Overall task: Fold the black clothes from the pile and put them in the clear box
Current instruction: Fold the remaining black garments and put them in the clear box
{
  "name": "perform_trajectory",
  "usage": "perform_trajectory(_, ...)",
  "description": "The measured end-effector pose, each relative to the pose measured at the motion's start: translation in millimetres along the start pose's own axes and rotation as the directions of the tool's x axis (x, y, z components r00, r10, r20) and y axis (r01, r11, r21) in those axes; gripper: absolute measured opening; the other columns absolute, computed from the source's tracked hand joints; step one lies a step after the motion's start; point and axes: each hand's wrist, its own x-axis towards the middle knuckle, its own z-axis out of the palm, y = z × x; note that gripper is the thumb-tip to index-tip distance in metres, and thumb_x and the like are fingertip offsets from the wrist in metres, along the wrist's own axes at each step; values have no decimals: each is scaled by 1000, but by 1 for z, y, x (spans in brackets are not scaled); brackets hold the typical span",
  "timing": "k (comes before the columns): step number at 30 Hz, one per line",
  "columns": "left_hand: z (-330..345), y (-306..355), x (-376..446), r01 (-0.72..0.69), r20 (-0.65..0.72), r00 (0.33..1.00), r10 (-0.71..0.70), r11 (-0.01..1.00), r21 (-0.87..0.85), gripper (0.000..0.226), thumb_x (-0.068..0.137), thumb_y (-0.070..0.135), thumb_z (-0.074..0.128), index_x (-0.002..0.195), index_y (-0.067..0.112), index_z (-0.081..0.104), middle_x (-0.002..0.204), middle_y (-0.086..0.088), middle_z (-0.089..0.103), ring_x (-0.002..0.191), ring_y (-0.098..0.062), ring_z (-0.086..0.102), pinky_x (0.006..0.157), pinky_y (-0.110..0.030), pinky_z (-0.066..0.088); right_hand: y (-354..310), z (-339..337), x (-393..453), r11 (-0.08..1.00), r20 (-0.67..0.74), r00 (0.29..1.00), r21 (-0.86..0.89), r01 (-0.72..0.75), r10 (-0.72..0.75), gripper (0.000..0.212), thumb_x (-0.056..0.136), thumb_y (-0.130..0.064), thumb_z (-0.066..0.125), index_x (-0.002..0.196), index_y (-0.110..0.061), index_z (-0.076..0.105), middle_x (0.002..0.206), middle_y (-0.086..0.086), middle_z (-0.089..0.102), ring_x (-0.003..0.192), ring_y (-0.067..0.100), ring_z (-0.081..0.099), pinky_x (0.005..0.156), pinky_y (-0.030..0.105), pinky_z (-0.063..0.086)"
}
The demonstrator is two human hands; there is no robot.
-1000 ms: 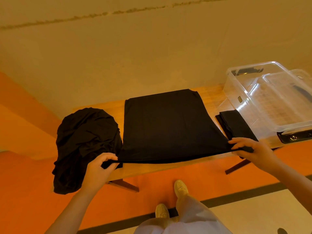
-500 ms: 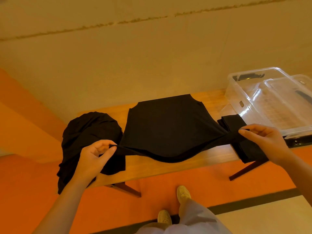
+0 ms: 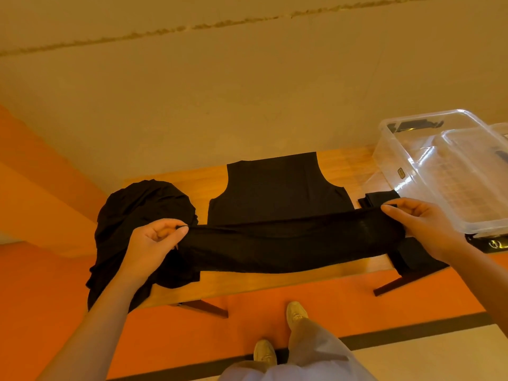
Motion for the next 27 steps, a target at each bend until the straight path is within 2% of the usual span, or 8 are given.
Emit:
perform_trajectory(2,6,-1,18,49,-41,998,-50,999,-9,10,87,10,66,93,17,71,66,13,69,60,1,61,64,-14,50,-2,3,21,1000,-30,999,9,-12,13,65,52,-58,85,97,-13,70,86,5,74,84,21,71,60,28,60)
perform_trajectory(4,12,-1,41,84,-65,994,-85,996,-6,10,88,14,66,93,21,70,67,16,69,60,3,61,67,-19,47,-4,6,48,999,-58,997,22,-41,42,20,81,-29,72,95,-14,69,82,-1,74,86,20,70,60,25,59)
perform_trajectory(6,19,0,68,117,-73,991,-116,993,6,9,89,17,65,91,25,68,67,18,69,60,4,61,68,-21,46,-7,6,82,998,-73,996,-34,-54,51,6,89,-17,63,92,-17,68,81,-1,73,82,15,69,58,20,57)
perform_trajectory(10,35,-5,140,199,-107,976,-191,977,76,4,91,25,65,88,26,66,69,11,70,74,-5,65,79,-29,50,-18,12,164,987,-56,998,-153,-47,39,16,94,-20,59,103,-9,66,88,3,67,82,17,65,70,26,59)
perform_trajectory(13,55,-14,194,252,-179,959,-219,948,193,19,94,31,59,107,18,64,94,5,65,97,-18,63,87,-34,49,-20,19,229,975,-66,997,-215,-57,44,16,97,-22,54,109,-13,61,94,2,64,89,19,62,83,38,55)
perform_trajectory(18,102,-36,227,287,-274,946,-172,840,461,46,97,36,48,138,14,43,134,-5,53,121,-25,52,105,-46,37,7,44,268,854,-165,986,-511,-98,14,47,97,-31,53,138,-11,41,133,9,50,118,24,51,99,39,44)
perform_trajectory(23,149,-71,153,-94,63,995,71,605,791,55,99,43,40,146,16,35,152,-4,34,141,-19,30,110,-43,27,55,77,201,627,166,973,-744,231,-162,53,97,-29,51,144,-12,36,151,7,35,140,22,31,114,40,29)
perform_trajectory(27,159,-106,97,-142,187,982,-29,544,827,62,99,53,20,152,21,22,160,0,11,148,-18,5,118,-42,13,95,87,149,360,379,909,-834,417,-174,55,101,-44,30,151,-24,20,160,-2,11,148,15,6,120,41,11)
